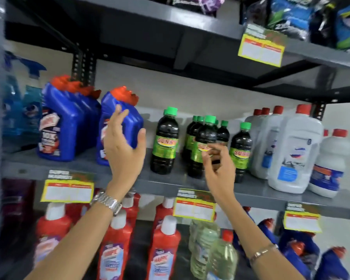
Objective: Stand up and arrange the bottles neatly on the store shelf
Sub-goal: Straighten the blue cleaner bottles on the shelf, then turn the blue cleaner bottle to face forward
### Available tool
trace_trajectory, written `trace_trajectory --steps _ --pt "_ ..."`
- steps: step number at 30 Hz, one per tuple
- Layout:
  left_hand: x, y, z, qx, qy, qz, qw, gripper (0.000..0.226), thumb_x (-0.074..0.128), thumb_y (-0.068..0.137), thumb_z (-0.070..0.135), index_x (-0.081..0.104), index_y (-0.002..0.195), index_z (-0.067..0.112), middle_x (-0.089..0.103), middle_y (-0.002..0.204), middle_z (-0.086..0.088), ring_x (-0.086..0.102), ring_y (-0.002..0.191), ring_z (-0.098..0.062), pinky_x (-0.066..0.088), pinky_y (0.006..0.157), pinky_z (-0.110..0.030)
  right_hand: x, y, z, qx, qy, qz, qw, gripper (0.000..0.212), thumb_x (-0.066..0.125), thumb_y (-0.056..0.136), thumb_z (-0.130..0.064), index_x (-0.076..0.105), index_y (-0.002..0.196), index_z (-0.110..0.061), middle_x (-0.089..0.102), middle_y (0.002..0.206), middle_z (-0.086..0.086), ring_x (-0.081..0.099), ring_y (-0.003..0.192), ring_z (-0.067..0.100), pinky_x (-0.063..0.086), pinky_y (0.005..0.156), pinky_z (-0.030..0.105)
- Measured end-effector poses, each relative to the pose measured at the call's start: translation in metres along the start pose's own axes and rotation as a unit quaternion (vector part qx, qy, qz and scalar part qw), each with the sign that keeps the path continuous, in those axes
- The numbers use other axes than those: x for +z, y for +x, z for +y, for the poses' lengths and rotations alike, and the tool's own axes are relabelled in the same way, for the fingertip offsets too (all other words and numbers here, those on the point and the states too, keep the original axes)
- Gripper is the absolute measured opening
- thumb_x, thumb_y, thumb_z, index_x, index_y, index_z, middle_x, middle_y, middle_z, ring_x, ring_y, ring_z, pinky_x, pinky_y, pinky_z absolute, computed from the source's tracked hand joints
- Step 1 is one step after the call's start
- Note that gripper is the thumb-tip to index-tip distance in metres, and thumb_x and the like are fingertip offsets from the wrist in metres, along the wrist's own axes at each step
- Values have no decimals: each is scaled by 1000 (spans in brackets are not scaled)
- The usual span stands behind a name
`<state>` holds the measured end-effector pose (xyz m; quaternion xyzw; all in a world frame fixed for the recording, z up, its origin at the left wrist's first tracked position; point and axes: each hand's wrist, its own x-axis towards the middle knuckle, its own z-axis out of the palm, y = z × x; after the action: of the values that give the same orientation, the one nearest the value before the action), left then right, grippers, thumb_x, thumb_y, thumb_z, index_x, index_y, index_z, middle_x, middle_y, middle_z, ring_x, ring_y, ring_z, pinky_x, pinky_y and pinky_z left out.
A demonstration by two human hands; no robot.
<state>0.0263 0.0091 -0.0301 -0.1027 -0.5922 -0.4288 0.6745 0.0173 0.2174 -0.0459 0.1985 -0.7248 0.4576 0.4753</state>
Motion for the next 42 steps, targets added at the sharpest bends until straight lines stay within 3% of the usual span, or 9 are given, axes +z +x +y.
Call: trace_trajectory --steps 4,7,9,12,15,20,25,28,42 --pt "73 -44 70 18 -92 -63 994 39 60 86 14 50 123 3 52 132 -11 46 125 -20 36 106 -38 -87 14 52 -5 -90 123 988 27 55 87 -31 56 108 -15 63 93 -1 61 76 12 52 64 27" --pt "128 -86 119 -11 -161 -136 977 39 61 86 12 51 123 7 54 127 -7 49 120 -17 39 103 -35 -150 24 92 54 -117 243 961 42 53 81 -39 54 112 -10 62 105 11 61 90 27 53 71 40" --pt "165 -115 142 -54 -187 -205 959 42 63 82 12 52 122 7 57 121 -7 54 113 -18 44 97 -38 -191 34 119 125 -154 293 935 43 57 82 -31 51 117 -6 58 115 16 58 102 34 45 82 43" --pt "214 -155 169 -130 -178 -364 905 58 70 79 13 43 131 8 53 128 -9 51 117 -22 39 99 -31 -243 46 155 249 -239 249 905 56 61 84 -24 43 130 2 47 132 24 47 123 40 40 97 45" --pt "252 -178 185 -175 -96 -445 873 78 73 78 25 28 139 5 39 136 -13 35 128 -28 25 103 -28 -278 62 192 339 -216 179 898 69 67 76 -27 40 131 3 48 133 28 48 123 42 39 102 47" --pt "284 -185 184 -212 -42 -446 869 89 76 74 29 21 139 1 35 137 -15 33 129 -29 31 102 -35 -300 77 229 363 -187 34 912 75 79 65 -23 41 127 -4 58 125 20 59 110 35 46 96 48" --pt "290 -187 175 -211 -72 -445 867 73 75 75 22 32 134 14 47 123 -9 46 110 -21 35 80 -26 -304 68 221 354 -181 46 916 75 77 71 -34 39 131 -14 59 128 9 59 112 32 48 94 49" --pt "291 -190 172 -209 -83 -442 868 76 73 77 21 30 139 18 47 120 -10 42 97 -12 34 79 -23 -302 65 220 340 -185 42 921 74 73 75 -38 37 135 -15 56 134 9 57 117 30 46 97 49" --pt "287 -188 174 -230 -88 -449 859 75 73 78 20 30 140 18 47 123 -8 46 109 -15 36 84 -22 -300 62 220 333 -227 29 915 73 67 79 -42 33 137 -14 52 139 11 55 120 33 46 95 48"
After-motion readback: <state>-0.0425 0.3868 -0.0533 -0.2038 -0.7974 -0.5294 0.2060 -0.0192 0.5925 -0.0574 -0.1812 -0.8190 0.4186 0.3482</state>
